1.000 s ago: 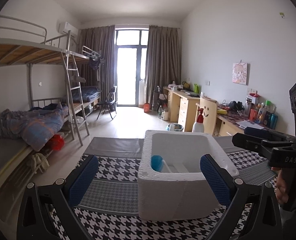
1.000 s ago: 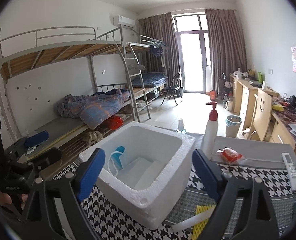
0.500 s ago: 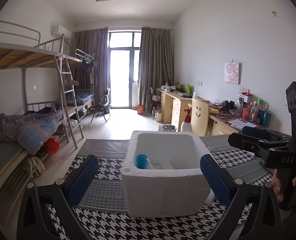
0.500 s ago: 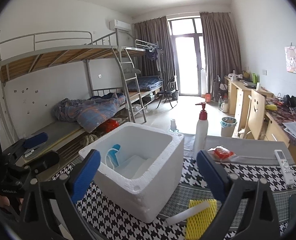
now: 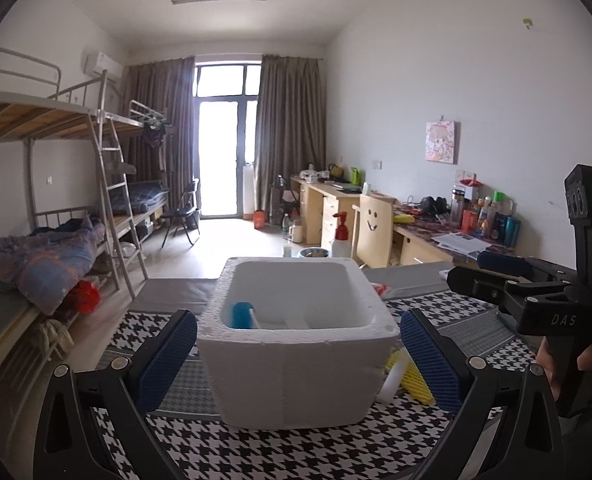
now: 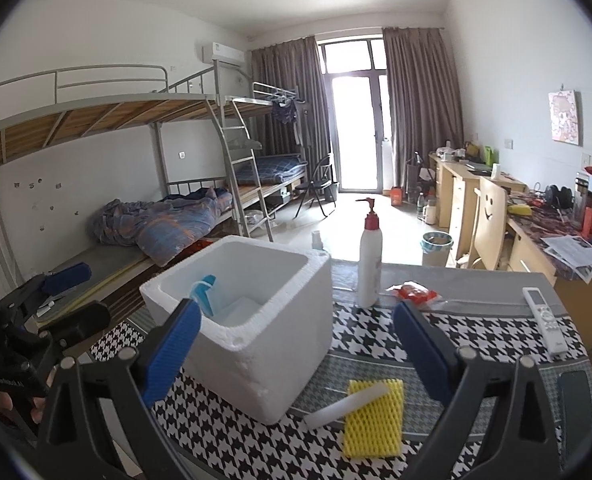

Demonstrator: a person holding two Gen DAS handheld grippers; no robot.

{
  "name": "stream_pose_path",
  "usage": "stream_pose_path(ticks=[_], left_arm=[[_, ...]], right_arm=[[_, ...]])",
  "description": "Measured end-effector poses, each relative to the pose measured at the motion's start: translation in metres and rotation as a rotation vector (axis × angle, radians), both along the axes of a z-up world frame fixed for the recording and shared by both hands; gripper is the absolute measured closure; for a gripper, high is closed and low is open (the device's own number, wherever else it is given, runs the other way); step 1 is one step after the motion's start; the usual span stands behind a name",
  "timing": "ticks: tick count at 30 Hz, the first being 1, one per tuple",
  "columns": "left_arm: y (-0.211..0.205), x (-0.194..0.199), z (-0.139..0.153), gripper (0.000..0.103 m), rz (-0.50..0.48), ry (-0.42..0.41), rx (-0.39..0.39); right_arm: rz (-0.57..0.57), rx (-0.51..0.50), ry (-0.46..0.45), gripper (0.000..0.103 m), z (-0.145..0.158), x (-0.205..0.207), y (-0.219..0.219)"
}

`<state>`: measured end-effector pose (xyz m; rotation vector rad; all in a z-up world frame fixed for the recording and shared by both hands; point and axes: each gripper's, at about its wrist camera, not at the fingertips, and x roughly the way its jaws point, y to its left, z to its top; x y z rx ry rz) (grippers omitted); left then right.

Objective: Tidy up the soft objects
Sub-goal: 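Move both tools back from the box toward the remaining table items, then reach the left tool toward the yellow foam net and white tube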

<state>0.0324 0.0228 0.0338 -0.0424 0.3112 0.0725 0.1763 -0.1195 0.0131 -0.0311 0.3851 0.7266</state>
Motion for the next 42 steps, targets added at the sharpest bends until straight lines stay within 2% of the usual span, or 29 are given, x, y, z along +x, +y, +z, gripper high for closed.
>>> stream_pose_path(ticks=[22, 42], left_arm=[[-0.041, 0.005, -0.02, 0.001, -0.132, 0.016, 0.009], [-0.078, 0.023, -0.052, 0.001, -0.267, 0.125, 0.009]], right_arm=[[-0.083, -0.004, 0.026, 0.004, -0.017, -0.004, -0.038], [-0.182, -0.004, 0.071, 0.004, -0.035, 0.002, -0.075]])
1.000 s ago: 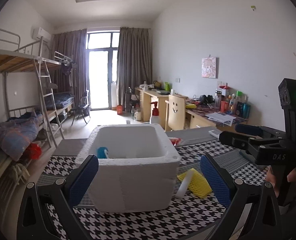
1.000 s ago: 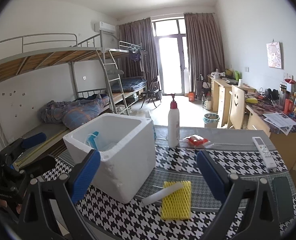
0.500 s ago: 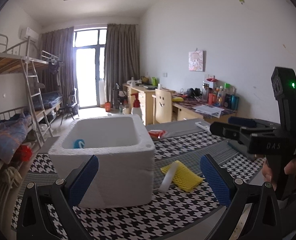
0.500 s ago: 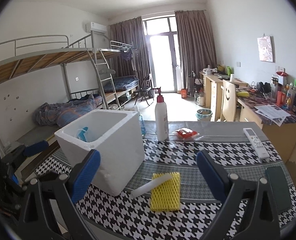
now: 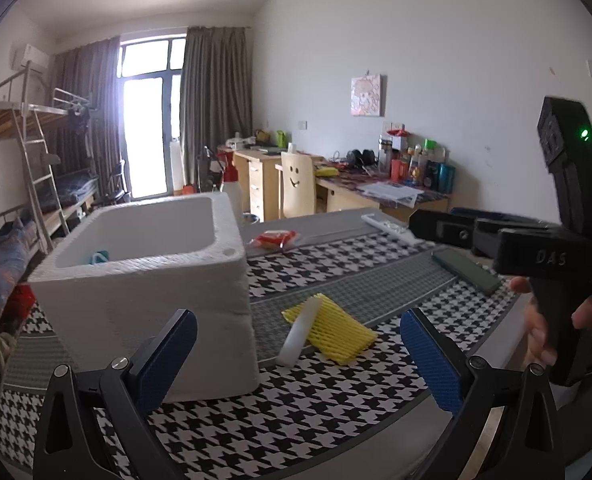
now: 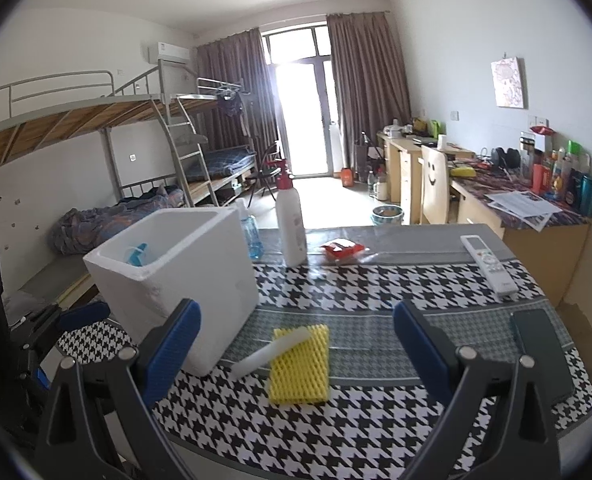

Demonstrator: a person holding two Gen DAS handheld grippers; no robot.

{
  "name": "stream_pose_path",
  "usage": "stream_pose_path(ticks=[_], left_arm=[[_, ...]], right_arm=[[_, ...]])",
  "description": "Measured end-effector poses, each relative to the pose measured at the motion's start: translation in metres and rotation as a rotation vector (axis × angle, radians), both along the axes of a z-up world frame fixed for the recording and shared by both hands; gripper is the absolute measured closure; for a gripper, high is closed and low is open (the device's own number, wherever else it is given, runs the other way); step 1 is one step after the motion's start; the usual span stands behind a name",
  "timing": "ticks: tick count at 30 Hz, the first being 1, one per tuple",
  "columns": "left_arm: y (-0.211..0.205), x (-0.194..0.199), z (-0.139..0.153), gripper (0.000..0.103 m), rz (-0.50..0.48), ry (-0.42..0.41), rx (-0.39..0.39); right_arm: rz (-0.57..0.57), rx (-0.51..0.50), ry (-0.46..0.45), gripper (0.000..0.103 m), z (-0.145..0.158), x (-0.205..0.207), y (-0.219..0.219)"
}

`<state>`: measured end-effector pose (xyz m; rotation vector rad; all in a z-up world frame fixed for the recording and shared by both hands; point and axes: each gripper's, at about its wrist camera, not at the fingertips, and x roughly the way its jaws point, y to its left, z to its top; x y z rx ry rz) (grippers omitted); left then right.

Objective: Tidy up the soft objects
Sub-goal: 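Reach the left tool toward the yellow foam net and white tube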

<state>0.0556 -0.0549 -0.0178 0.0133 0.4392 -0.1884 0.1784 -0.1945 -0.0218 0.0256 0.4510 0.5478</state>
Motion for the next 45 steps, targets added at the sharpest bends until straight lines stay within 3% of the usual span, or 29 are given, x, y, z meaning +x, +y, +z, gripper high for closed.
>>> stream_pose_path(ticks=[17, 45], left_arm=[[-0.021, 0.021, -0.018, 0.001, -0.072, 0.055, 0.005], [-0.011, 0.076, -0.031, 0.001, 0.011, 0.093, 0.031]], right_arm=[[-0.044, 0.015, 0.043, 0.004, -0.014, 0.01, -0.02], [-0.042, -0.021, 0.136, 0.004, -0.047, 0.048, -0.02]])
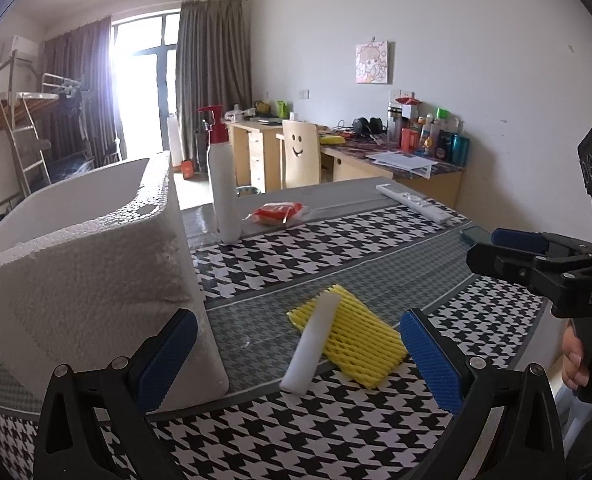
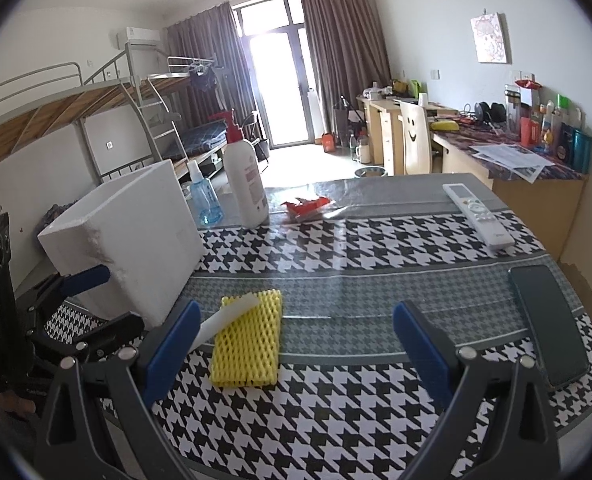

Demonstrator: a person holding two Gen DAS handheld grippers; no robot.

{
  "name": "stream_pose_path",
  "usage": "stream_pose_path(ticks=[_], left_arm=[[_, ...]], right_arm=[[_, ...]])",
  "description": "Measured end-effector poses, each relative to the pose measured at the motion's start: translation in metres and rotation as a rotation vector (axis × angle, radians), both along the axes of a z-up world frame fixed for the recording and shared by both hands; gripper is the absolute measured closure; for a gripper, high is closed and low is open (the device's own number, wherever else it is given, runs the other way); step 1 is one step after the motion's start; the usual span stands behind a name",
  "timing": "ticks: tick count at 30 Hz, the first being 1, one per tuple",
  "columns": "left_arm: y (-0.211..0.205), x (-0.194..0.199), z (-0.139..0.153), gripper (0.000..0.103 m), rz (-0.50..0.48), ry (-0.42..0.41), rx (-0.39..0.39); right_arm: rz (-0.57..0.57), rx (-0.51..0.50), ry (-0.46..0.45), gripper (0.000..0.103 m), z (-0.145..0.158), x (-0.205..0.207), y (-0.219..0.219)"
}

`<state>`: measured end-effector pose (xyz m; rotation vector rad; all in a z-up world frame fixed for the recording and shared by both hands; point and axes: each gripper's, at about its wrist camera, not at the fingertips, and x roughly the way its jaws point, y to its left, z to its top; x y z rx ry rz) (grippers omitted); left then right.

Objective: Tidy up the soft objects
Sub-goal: 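Reach the left tool toward the yellow foam net and white tube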

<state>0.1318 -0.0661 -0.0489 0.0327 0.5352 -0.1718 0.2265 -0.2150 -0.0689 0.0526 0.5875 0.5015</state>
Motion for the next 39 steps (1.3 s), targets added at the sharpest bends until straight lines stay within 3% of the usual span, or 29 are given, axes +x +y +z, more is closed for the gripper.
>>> stream_pose_path(ticks=[9, 25, 39], left_arm=[[-0.016, 0.007, -0.014, 0.004, -0.036, 0.045, 0.042], [-0.023, 0.03, -0.044, 0.026, 0.015, 0.184, 0.106], [-0.02, 0.035, -0.054, 0.04, 0.032, 0.228, 0.115]], right_arm=[[0.004, -0.012, 0.014, 0.004, -0.006, 0.007, 0.001], [0.034, -0.026, 0.039, 0.004, -0.021, 0.016, 0.003], [0.057, -0.033, 0.059, 0.004, -0.028, 0.022, 0.008]])
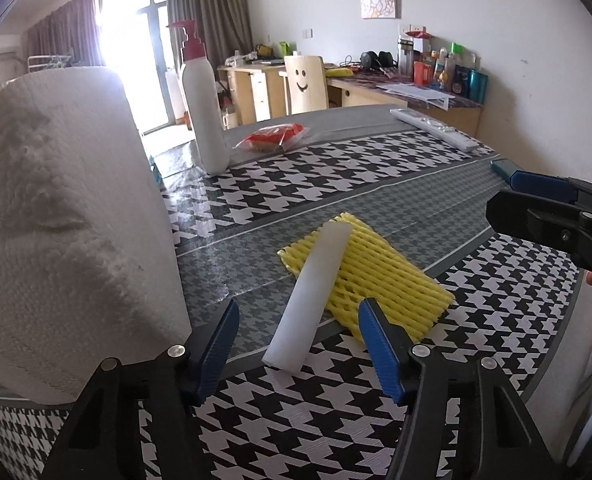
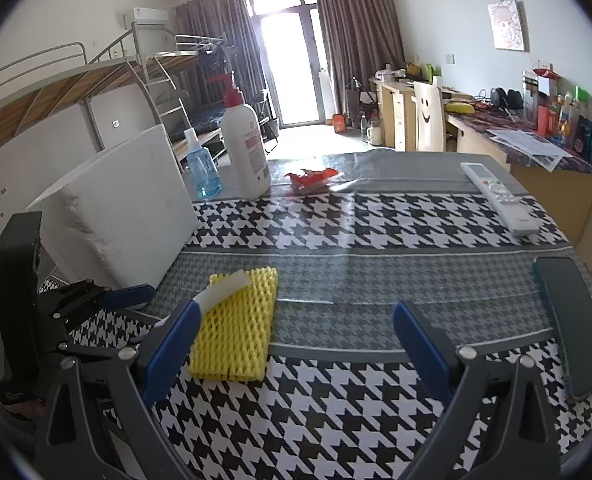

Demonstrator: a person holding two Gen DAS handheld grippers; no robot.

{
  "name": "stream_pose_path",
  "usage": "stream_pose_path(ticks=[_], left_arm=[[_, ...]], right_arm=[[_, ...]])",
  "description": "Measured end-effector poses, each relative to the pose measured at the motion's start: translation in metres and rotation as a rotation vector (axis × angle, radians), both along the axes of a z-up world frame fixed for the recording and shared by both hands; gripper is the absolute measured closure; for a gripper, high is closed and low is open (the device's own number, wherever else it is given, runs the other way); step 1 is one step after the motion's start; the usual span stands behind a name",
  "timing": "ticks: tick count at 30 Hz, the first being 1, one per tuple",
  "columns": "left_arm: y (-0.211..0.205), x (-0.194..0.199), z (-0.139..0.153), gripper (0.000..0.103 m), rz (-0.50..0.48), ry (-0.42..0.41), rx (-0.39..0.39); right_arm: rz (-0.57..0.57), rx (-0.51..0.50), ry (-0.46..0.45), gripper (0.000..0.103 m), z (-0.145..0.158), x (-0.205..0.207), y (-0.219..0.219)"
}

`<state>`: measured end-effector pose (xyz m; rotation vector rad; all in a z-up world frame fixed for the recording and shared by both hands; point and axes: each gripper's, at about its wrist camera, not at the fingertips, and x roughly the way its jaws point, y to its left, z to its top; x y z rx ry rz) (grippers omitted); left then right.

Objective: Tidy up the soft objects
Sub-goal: 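Reach the left tool toward the yellow foam net and white tube, then close the left tool on the white tube beside the yellow net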

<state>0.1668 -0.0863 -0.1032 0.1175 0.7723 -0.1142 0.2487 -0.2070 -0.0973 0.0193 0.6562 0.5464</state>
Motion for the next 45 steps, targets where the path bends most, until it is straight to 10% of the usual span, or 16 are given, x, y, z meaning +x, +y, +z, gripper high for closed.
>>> stream_pose_path(ticks=[24, 45], left_arm=[[0.009, 0.009, -0.016, 0.065, -0.007, 0.117, -0.035], [0.019, -0.009, -0.003, 0.087, -0.002, 0.045, -0.049]], right_arm=[[0.042, -0.031, 0.034, 0.004, -0.012, 0.0, 0.019], [0.085, -0.097, 0.083, 0.004, -0.027, 0.0, 0.044]])
